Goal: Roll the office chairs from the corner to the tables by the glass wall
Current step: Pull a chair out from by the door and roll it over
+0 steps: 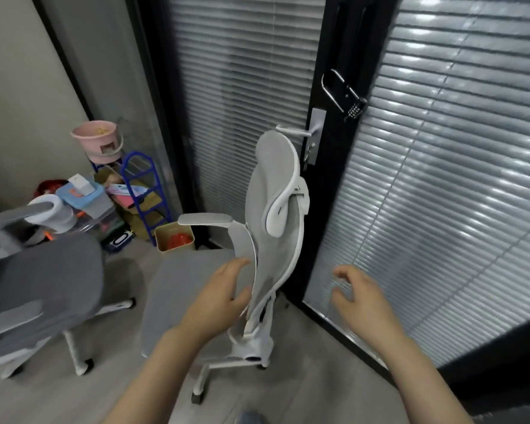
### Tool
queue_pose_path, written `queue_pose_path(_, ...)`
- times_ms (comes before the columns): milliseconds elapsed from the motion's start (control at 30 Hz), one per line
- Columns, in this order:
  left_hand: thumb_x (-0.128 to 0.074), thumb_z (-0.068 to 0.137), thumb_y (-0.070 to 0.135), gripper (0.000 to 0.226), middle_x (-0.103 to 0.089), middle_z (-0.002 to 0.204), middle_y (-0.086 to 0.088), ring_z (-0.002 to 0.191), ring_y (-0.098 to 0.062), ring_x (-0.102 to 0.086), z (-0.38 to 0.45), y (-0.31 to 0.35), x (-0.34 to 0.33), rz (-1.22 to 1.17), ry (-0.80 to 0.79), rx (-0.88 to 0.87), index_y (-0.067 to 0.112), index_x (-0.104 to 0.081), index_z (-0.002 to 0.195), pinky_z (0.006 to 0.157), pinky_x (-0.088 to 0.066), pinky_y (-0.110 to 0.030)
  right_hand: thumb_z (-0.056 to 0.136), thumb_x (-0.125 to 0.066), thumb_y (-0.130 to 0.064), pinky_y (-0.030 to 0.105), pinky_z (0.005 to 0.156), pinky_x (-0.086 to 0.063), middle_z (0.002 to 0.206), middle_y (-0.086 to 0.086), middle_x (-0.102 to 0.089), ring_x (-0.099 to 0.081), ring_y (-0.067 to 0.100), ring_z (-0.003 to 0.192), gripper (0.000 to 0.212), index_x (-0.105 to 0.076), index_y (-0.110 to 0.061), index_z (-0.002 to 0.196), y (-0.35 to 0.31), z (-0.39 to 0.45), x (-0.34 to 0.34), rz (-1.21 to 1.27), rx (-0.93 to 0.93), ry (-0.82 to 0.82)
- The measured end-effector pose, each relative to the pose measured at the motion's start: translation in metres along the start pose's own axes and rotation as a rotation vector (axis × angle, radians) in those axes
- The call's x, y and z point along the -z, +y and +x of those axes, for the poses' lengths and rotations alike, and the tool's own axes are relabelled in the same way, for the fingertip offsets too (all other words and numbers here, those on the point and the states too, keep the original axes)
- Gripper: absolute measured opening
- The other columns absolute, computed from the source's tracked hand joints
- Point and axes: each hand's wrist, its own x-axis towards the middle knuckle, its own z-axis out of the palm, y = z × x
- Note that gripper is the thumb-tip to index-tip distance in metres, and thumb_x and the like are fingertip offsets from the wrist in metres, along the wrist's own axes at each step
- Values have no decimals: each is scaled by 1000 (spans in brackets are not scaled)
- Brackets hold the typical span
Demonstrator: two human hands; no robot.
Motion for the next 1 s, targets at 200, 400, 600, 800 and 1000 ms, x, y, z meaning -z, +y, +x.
queue_pose_path(200, -62, 86, 55, 77, -27, 153, 17, 140, -2, -27, 104, 0, 15, 4, -41, -29, 40, -20, 149, 115, -28, -29, 97, -52, -27, 23, 101, -34, 126, -15, -47, -42, 6, 123, 36, -49, -26, 133, -21, 101, 16, 27, 45, 10)
queue_pose_path(400, -67, 86, 47, 77, -24, 147, 27, 138, 8, -20, 152, 11, 5, -57, 27, -107, 36, -24, 149, 112, -17, -11, 95, -52, -31, 25, 96, -38, 124, -15, -52, -46, 7, 119, 32, -51, -30, 127, -41, 196, 27, 11, 194, 18)
queue_pose_path(600, -71, 84, 30, 73, -36, 145, 22, 133, 9, -33, 177, 30, -11, -126, 177, -28, 34, -33, 146, 106, -26, -7, 94, -53, -32, 27, 96, -42, 125, -10, -51, -49, 8, 117, 30, -50, -31, 124, -64, 282, 38, 93, 351, -56)
queue_pose_path(800, -71, 82, 11, 72, -49, 139, 19, 128, -1, -47, 177, 40, -25, -273, 290, 120, 35, -42, 143, 105, -41, -25, 93, -50, -32, 34, 100, -37, 142, 1, -42, -44, 21, 127, 49, -38, -24, 141, -84, 350, 40, -9, 406, -212)
queue_pose_path(1000, -67, 77, 27, 57, -63, 117, 25, 108, 2, -60, 159, 51, -25, -154, 423, 189, 38, -55, 133, 90, -50, -25, 94, -48, -31, 28, 94, -30, 157, -4, -20, -34, 22, 137, 60, -27, -25, 150, -97, 383, 19, -61, 407, -380)
